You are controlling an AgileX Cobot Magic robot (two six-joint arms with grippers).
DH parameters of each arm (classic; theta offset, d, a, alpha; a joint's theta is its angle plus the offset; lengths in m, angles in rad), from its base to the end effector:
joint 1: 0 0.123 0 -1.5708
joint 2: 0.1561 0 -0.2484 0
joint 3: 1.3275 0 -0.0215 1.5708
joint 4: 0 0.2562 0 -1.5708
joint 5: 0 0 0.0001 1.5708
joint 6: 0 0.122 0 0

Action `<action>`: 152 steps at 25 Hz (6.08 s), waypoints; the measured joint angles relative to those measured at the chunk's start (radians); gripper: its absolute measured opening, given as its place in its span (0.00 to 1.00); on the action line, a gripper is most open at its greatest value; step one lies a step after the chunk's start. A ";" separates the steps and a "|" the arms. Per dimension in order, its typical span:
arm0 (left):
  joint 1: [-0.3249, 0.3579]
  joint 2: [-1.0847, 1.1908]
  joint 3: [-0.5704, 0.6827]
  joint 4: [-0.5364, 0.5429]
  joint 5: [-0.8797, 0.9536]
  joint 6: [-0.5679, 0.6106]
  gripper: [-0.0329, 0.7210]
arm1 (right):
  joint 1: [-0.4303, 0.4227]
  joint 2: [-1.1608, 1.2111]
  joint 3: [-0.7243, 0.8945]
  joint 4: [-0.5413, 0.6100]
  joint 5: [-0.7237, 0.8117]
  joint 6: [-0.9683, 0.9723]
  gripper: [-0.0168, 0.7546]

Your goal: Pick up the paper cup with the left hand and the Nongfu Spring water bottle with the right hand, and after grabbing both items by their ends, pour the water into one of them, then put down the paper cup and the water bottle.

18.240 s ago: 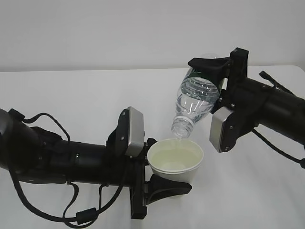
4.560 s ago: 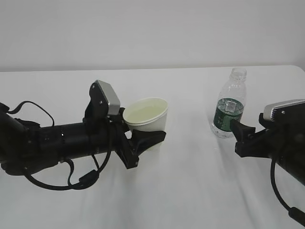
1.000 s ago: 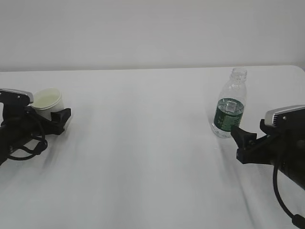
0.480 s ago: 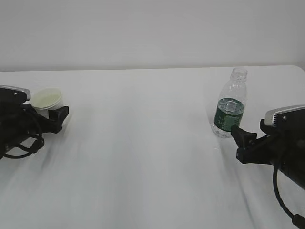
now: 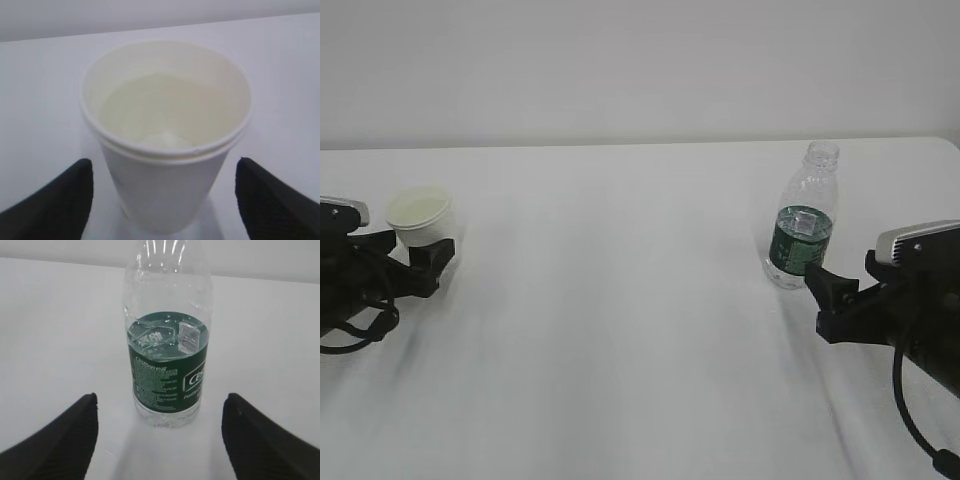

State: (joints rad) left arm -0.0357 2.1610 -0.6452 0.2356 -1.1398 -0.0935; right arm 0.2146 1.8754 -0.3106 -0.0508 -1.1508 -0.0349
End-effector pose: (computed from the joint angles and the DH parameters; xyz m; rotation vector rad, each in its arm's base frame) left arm 0.3390 -0.0380 0.0195 0.1867 1.8598 -0.2199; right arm 0.2636 0.0632 0.0531 -0.2873 1.8787 0.1521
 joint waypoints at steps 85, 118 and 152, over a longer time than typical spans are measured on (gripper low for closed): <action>0.000 -1.439 0.187 -0.027 0.979 -0.185 0.82 | 0.000 -1.081 -0.141 0.051 1.125 -0.015 0.77; 0.000 -1.701 -0.104 -0.056 1.847 -0.117 0.82 | 0.000 -1.334 -0.325 0.026 1.757 -0.019 0.77; 0.000 -1.813 -0.114 -0.149 2.235 -0.034 0.75 | 0.000 -1.443 -0.334 0.020 2.106 -0.019 0.77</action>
State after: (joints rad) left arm -0.0357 0.3483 -0.7596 0.0870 1.0957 -0.1276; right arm 0.2146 0.4326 -0.6451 -0.0306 0.9551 -0.0539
